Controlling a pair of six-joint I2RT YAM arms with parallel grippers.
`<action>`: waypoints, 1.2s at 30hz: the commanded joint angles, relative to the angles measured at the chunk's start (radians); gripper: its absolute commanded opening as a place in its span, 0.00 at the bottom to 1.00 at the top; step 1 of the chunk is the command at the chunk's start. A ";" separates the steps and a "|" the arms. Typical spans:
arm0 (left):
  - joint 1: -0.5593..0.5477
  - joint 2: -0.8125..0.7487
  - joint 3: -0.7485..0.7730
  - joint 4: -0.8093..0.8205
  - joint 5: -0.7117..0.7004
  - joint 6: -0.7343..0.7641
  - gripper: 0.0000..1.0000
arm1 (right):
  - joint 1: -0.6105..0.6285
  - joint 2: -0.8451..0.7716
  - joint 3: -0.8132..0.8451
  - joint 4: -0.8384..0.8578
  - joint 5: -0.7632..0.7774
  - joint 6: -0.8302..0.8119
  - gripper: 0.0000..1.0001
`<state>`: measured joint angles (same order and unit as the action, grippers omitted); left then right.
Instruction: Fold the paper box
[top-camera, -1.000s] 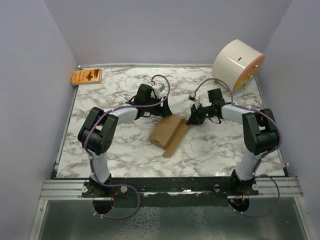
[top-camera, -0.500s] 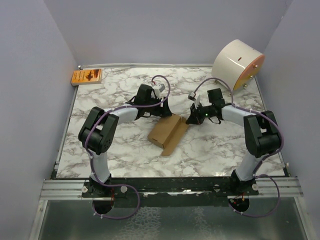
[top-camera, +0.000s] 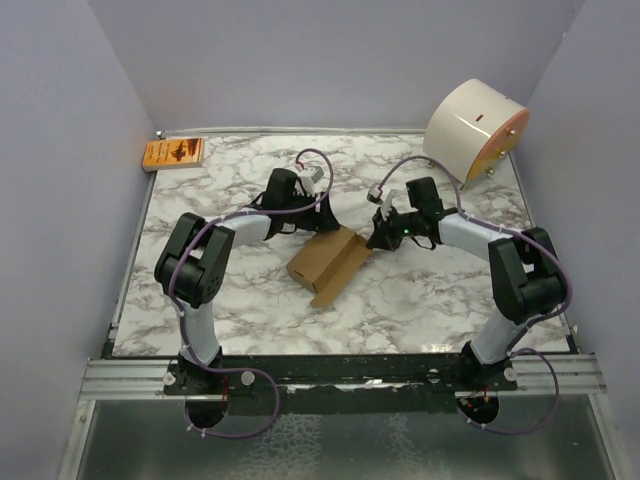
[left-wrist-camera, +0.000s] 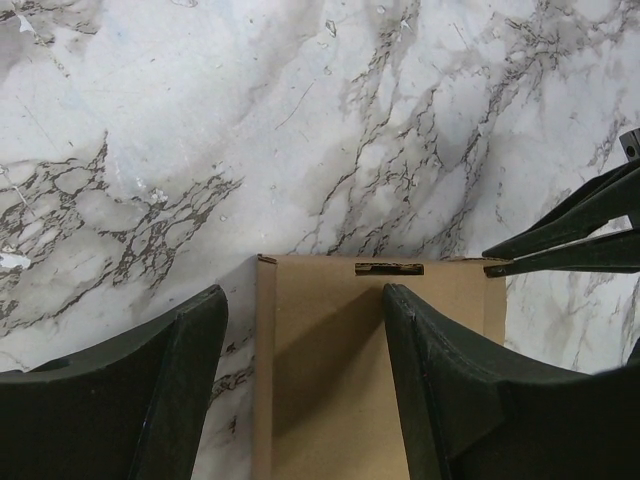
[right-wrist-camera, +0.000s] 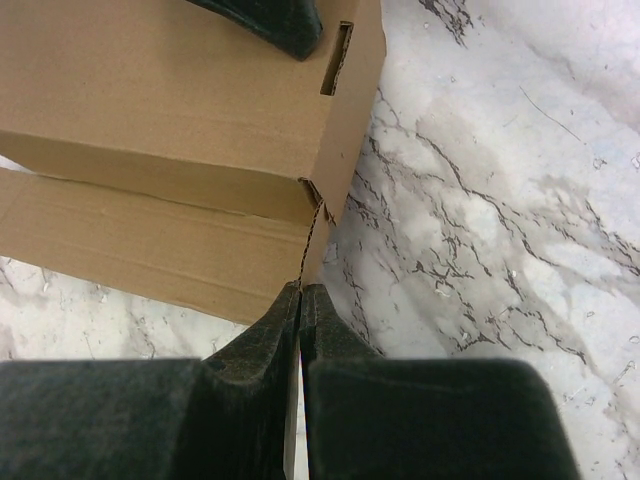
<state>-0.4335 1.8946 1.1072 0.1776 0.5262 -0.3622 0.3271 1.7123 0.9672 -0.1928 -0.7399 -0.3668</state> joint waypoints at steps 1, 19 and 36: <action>0.012 0.021 -0.017 0.020 0.036 -0.005 0.66 | 0.027 -0.046 -0.002 0.051 0.037 -0.001 0.01; 0.066 0.068 -0.027 0.088 0.116 -0.069 0.65 | 0.081 -0.059 0.002 0.067 0.100 0.013 0.01; 0.065 0.067 -0.037 0.088 0.161 -0.052 0.65 | 0.087 -0.025 0.034 0.056 0.176 0.052 0.01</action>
<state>-0.3683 1.9415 1.0901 0.2726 0.6510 -0.4377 0.4068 1.6745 0.9642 -0.1650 -0.5877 -0.3187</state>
